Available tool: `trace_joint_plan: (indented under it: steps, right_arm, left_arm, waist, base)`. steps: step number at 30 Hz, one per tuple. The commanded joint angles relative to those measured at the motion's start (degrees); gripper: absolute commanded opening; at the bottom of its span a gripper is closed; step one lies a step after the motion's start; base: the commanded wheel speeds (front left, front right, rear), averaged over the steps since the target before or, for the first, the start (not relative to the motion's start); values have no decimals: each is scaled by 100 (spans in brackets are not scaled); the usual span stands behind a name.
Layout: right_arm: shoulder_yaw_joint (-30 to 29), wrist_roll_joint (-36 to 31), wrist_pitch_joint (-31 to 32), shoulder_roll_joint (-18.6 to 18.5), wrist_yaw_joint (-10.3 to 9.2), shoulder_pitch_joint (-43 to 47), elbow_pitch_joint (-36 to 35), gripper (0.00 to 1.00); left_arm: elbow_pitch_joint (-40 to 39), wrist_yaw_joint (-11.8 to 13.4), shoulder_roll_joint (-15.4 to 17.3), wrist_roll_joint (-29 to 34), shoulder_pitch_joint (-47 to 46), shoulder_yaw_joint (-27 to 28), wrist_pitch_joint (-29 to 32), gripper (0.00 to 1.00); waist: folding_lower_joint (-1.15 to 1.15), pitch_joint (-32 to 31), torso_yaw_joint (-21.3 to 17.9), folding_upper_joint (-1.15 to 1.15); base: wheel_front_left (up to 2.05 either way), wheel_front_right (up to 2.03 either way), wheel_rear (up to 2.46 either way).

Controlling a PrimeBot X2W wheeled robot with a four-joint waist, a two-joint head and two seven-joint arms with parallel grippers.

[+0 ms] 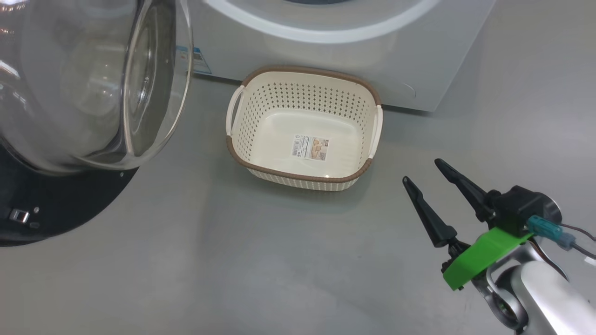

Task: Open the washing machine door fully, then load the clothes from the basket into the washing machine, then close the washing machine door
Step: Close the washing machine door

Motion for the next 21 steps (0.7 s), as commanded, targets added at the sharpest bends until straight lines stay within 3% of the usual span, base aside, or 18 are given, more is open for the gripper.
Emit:
trace_joint_plan:
  steps: [1, 21]
  right_arm:
    - [79, 39, -82, 19, -2, -136, -119, 100]
    - [74, 128, -457, 375, -2, -75, 335, 100]
  left_arm:
    - [-249, 8, 325, -56, 15, 84, 116, 0]
    - [-773, 157, 4, -131, 247, -50, 337, 0]
  waist:
    - [0, -66, -82, 0]
    - [0, -474, -612, 0]
  base:
    - [0, 0, 0]
    - [0, 0, 0]
